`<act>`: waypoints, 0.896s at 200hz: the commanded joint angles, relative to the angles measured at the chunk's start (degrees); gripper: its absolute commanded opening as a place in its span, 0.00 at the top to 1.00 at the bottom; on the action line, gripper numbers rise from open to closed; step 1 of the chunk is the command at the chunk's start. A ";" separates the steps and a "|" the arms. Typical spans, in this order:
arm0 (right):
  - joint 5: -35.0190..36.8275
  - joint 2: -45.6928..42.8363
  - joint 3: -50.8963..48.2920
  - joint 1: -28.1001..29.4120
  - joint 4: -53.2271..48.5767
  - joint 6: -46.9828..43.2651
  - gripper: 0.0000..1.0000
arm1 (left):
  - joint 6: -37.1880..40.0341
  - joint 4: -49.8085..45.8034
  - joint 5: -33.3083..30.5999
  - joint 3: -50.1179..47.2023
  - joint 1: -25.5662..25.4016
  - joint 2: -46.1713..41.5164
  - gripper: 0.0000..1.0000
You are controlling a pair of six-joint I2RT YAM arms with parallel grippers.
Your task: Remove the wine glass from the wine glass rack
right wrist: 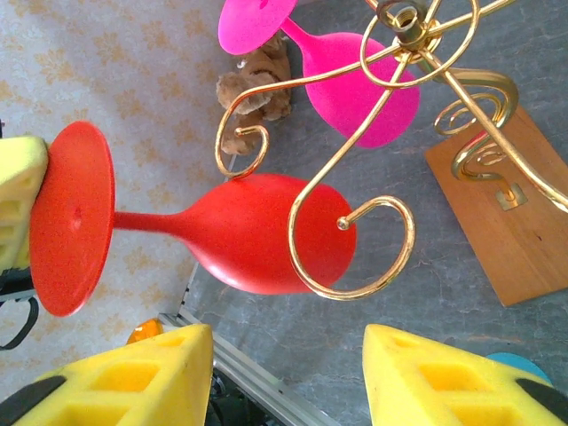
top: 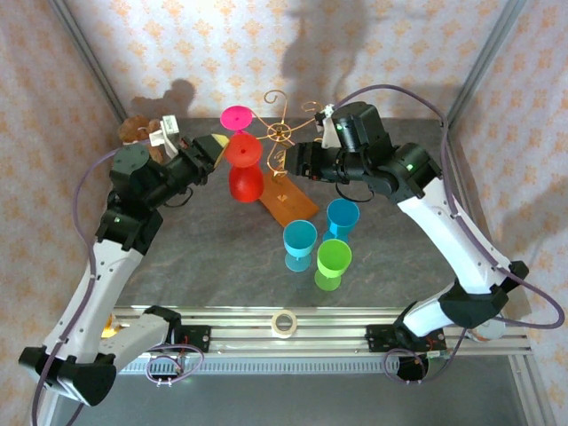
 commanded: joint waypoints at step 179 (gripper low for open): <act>9.24 -7.19 -7.93 1.10 0.08 -0.81 0.60 | 38.28 -41.41 -14.54 5.62 -0.11 -8.70 1.00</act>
